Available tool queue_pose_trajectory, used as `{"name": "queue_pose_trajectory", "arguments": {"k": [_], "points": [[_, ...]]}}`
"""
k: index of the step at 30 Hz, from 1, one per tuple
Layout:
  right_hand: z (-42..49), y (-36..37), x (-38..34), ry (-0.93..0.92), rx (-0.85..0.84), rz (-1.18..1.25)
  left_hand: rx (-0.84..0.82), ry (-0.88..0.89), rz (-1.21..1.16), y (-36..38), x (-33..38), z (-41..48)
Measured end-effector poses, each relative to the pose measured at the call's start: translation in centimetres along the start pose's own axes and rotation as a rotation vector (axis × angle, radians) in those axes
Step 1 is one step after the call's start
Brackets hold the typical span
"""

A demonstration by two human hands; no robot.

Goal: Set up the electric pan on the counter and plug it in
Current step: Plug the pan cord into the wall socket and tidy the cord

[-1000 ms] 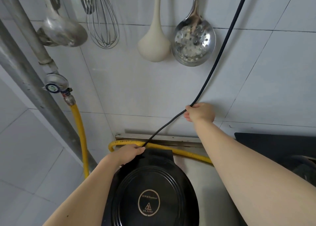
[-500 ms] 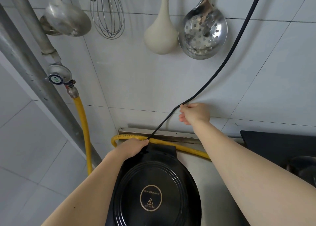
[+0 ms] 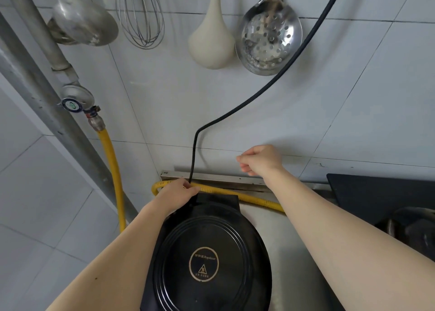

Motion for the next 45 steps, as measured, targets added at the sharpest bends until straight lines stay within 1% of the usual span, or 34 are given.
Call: {"name": "queue_pose_trajectory", "arguments": {"k": [3, 8, 11, 13, 15, 17, 18, 20, 22, 24, 25, 29, 32, 34, 37, 41, 43, 45], "points": [[-0.2, 0.0, 0.2, -0.003, -0.018, -0.010, -0.063, -0.010, 0.002, 0.2, -0.2, 0.0], [-0.9, 0.4, 0.8, 0.013, -0.053, -0.021, -0.241, -0.055, -0.020, 0.8, -0.3, -0.3], [-1.2, 1.2, 1.2, 0.034, -0.116, -0.080, -0.278, -0.044, -0.041, 1.0, -0.1, -0.4], [-1.4, 2.3, 2.3, 0.098, -0.270, -0.190, -0.300, -0.051, -0.061, 1.1, -0.1, -0.3], [-2.1, 4.0, 4.0, 0.216, -0.488, -0.330, -0.306, -0.063, -0.035, 1.1, -0.1, -0.1], [-2.9, 5.4, 5.3, 0.334, -0.626, -0.345, -0.302, -0.071, 0.008, 0.9, 0.0, 0.0], [-3.0, 5.8, 5.5, 0.362, -0.642, -0.307, -0.302, -0.074, 0.021, 0.9, 0.0, 0.0], [-2.8, 6.3, 5.3, 0.328, -0.636, -0.256, -0.297, -0.076, 0.024, 0.9, 0.1, 0.2], [-2.5, 6.3, 5.1, 0.252, -0.605, -0.303, -0.305, -0.097, 0.000, 1.0, -0.2, 0.3], [-2.1, 5.9, 5.1, 0.183, -0.535, -0.352, -0.323, -0.113, -0.030, 1.0, -0.5, 0.4], [-1.9, 5.8, 5.3, 0.171, -0.519, -0.350, -0.338, -0.122, -0.042, 1.0, -0.7, 0.3], [-2.0, 5.6, 6.0, 0.182, -0.512, -0.295, -0.392, -0.138, -0.062, 1.1, -0.9, 0.0], [-2.2, 5.1, 5.7, 0.170, -0.483, -0.281, -0.390, -0.192, -0.038, 1.1, -0.8, -0.4], [-2.3, 4.8, 5.6, 0.171, -0.477, -0.273, -0.385, -0.189, -0.004, 1.2, -0.8, -0.5], [-2.4, 4.3, 5.4, 0.166, -0.474, -0.267, -0.345, -0.134, 0.042, 1.1, -0.3, -0.8], [-2.4, 4.0, 4.6, 0.150, -0.457, -0.217, -0.318, -0.154, 0.099, 0.3, -0.1, -1.1], [-2.2, 4.0, 4.5, 0.141, -0.446, -0.214, -0.349, -0.173, 0.061, 0.3, -0.3, -1.4], [-2.1, 4.0, 4.6, 0.138, -0.448, -0.201, -0.380, -0.208, -0.046, 0.4, -0.6, -1.7]]}}
Point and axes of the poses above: each hand's wrist, its own z-axis towards the middle knuckle, its own y-axis out of the palm, x = y × z, the point moved 5 cm from there along z, towards the middle knuckle, and after that the axes turned 7 degrees about -y, right-handed, at the moved point
